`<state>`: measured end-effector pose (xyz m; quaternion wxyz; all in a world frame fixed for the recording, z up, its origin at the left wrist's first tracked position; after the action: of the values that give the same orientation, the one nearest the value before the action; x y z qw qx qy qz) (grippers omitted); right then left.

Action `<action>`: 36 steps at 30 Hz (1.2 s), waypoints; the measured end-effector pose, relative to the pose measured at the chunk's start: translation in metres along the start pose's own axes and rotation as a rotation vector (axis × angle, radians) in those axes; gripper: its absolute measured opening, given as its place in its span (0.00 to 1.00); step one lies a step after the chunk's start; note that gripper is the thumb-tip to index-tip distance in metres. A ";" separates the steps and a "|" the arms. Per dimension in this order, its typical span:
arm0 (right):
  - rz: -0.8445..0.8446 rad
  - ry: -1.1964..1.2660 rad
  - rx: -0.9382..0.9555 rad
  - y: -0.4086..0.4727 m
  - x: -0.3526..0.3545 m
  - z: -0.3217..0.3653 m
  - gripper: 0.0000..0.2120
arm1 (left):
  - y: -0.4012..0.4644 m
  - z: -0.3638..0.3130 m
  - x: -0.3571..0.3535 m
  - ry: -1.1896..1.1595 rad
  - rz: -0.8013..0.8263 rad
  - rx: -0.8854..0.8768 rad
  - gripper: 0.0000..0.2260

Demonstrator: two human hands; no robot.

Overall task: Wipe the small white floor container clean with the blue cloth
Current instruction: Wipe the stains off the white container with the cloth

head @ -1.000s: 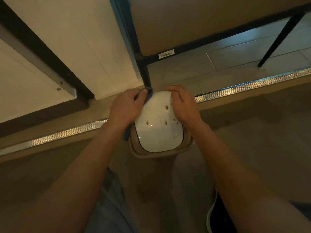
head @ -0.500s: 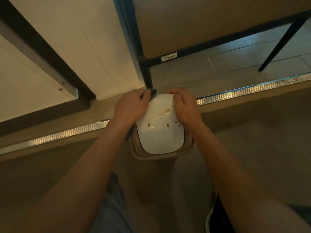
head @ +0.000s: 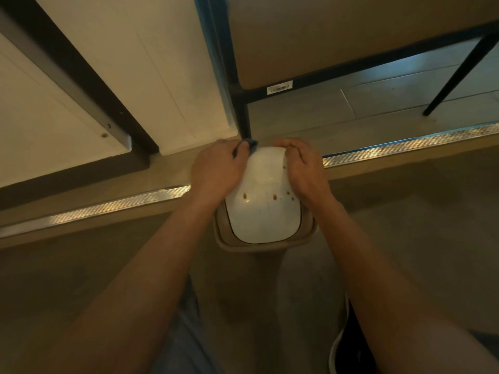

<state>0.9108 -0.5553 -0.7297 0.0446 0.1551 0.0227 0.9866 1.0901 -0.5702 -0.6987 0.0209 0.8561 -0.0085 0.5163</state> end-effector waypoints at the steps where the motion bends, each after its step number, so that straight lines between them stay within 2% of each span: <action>1: -0.003 -0.004 0.004 0.001 0.000 0.000 0.14 | 0.000 -0.010 -0.003 0.068 -0.014 -0.032 0.20; 4: -0.008 -0.001 0.028 0.001 0.001 0.001 0.15 | -0.022 -0.026 -0.010 0.198 -0.078 -0.261 0.20; 7: -0.013 -0.010 0.016 0.000 0.003 0.002 0.15 | -0.042 -0.009 -0.004 0.153 -0.085 -0.465 0.20; 9: -0.002 -0.011 -0.004 0.000 0.001 0.002 0.14 | -0.033 0.010 0.003 0.066 -0.040 -0.383 0.20; 11: -0.005 -0.014 -0.002 0.000 0.000 0.002 0.14 | -0.012 0.021 0.002 -0.008 0.013 -0.155 0.21; 13: -0.012 -0.023 0.003 -0.001 0.000 0.002 0.14 | 0.002 0.009 -0.005 0.033 0.051 0.002 0.23; 15: -0.022 -0.018 -0.002 0.000 0.001 0.001 0.15 | 0.001 -0.011 -0.011 0.162 0.071 0.046 0.23; 16: -0.027 -0.010 -0.008 -0.001 0.001 0.001 0.15 | -0.007 -0.019 -0.013 0.227 0.060 0.016 0.22; 18: -0.036 -0.008 -0.007 0.000 0.001 0.001 0.16 | -0.028 -0.025 -0.012 0.286 -0.023 -0.155 0.21; 20: -0.037 -0.020 -0.013 0.001 0.001 0.002 0.15 | -0.051 -0.015 -0.007 0.269 -0.079 -0.351 0.23; 22: -0.024 -0.006 -0.024 0.000 0.002 0.002 0.15 | -0.058 0.004 -0.001 0.214 -0.069 -0.448 0.22; 23: -0.014 0.007 -0.035 -0.001 0.002 0.001 0.15 | -0.055 0.013 0.003 0.157 -0.055 -0.411 0.21; 26: -0.015 0.019 -0.065 -0.002 0.001 0.000 0.15 | -0.027 0.027 0.006 -0.024 -0.031 -0.102 0.19; 29: -0.033 0.022 -0.071 -0.002 0.002 0.001 0.14 | -0.005 -0.001 0.000 0.157 -0.019 0.036 0.21; 30: -0.036 0.023 -0.065 -0.002 0.002 0.001 0.14 | -0.006 -0.014 -0.002 0.248 -0.033 0.016 0.20; 32: -0.052 0.020 -0.031 -0.002 0.003 0.003 0.15 | -0.023 -0.040 -0.006 0.365 -0.112 -0.138 0.20; 34: -0.068 0.023 0.000 -0.001 0.004 0.004 0.16 | -0.051 -0.050 -0.013 0.376 -0.142 -0.325 0.21; 36: -0.068 0.027 -0.008 0.000 0.004 0.002 0.16 | -0.065 -0.037 -0.013 0.389 -0.154 -0.416 0.21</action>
<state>0.9078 -0.5547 -0.7265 0.0783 0.1406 0.0246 0.9867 1.0538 -0.5040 -0.6949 0.2366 0.7165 -0.0449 0.6548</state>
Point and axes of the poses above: each hand's wrist, its own y-axis towards the middle knuckle, its own x-axis out of the back of the hand, z = x × y, the point moved 7 cm from there along y, towards the middle knuckle
